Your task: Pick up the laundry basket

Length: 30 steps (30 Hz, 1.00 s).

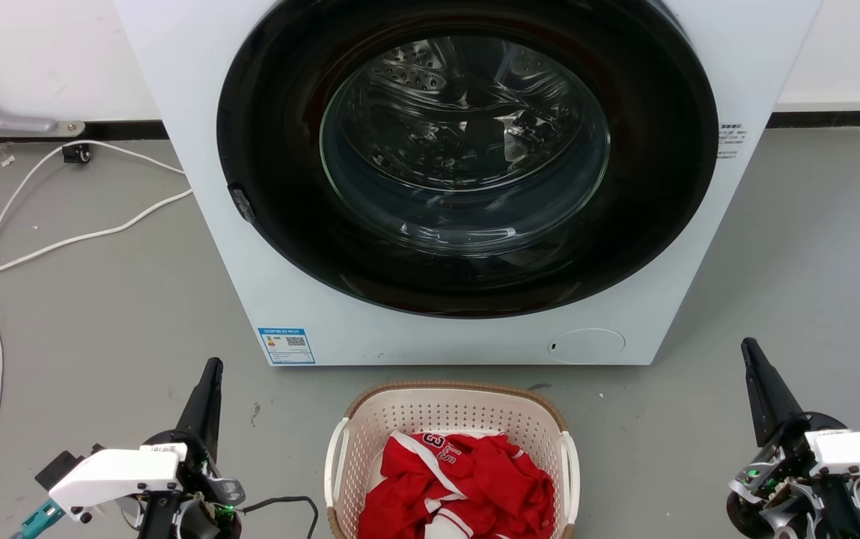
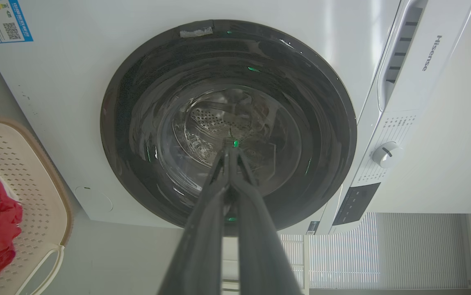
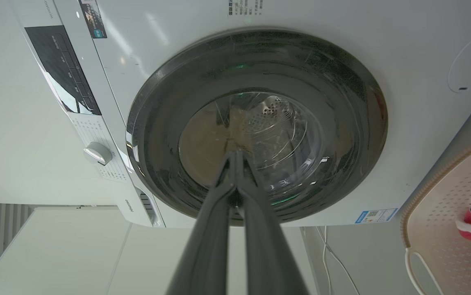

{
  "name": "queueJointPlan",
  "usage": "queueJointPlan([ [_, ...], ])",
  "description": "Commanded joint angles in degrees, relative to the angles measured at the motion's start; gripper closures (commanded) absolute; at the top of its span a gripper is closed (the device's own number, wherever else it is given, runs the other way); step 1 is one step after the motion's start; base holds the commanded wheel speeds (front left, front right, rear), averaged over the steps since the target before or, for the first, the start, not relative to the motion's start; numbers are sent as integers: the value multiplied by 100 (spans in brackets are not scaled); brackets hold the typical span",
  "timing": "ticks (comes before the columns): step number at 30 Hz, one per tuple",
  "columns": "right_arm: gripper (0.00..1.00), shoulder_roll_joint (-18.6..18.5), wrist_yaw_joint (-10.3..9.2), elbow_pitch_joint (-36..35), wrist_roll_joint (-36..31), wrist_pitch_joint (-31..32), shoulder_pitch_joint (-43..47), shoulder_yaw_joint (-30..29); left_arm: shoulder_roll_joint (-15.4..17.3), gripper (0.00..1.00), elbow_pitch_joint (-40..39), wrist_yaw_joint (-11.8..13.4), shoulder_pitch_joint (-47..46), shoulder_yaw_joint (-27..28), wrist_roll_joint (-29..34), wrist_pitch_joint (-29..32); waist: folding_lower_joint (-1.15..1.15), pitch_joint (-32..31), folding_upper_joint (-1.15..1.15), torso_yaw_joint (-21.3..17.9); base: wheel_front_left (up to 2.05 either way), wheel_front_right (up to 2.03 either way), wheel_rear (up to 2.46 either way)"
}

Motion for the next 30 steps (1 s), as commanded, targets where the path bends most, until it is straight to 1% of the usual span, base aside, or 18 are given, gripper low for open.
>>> queueJointPlan([
  [1,100,13,2,7,-17,13,-68,-7,-2,100,7,-19,-62,22,23,8,0,0,0,0,0,0,0],
  [29,100,16,2,8,-18,16,-69,-10,-7,100,8,-19,-63,28,33,19,0,0,0,0,0,0,0],
  [30,0,1,0,0,-4,1,0,-3,-5,0,0,0,-1,10,4,1,0,0,0,0,0,0,0],
])
